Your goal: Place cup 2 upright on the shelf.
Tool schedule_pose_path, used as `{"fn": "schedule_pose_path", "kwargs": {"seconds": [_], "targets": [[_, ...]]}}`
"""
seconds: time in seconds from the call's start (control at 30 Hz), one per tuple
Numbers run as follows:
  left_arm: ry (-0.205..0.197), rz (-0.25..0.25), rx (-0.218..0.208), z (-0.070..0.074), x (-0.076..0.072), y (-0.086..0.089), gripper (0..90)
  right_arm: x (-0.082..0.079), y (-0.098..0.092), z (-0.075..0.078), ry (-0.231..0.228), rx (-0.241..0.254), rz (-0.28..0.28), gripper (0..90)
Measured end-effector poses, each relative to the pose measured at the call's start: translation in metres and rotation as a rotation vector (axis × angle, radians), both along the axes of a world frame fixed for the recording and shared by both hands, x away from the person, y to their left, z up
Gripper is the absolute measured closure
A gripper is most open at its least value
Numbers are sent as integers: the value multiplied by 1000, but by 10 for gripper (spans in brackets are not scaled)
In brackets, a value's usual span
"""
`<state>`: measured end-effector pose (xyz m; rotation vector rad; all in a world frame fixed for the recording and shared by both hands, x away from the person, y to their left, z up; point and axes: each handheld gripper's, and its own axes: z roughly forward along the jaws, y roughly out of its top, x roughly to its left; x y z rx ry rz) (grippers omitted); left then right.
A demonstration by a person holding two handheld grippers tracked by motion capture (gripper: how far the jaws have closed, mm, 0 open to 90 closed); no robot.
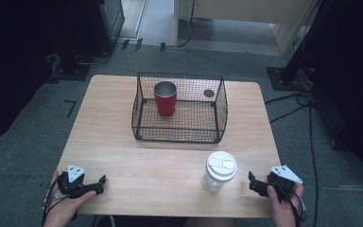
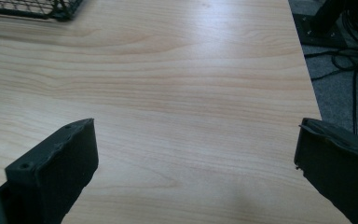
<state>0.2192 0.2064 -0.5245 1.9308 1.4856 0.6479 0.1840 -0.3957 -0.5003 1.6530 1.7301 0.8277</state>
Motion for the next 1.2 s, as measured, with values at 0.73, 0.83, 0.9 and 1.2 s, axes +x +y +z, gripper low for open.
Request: {"fn": "schedule_pose_path", "kwargs": {"seconds": [0.73, 0.83, 0.9, 1.2], "targets": [[40, -9, 9, 4, 23, -9, 0, -24, 58, 29, -31, 58, 316, 0], [41, 6, 9, 4, 27, -9, 0, -26, 61, 31, -37, 95, 342, 0], [40, 15, 8, 4, 31, -11, 0, -26, 64, 33, -38, 108, 367, 0], [41, 44, 8, 4, 43, -15, 0, -27, 74, 36, -49, 154, 430, 2]]}}
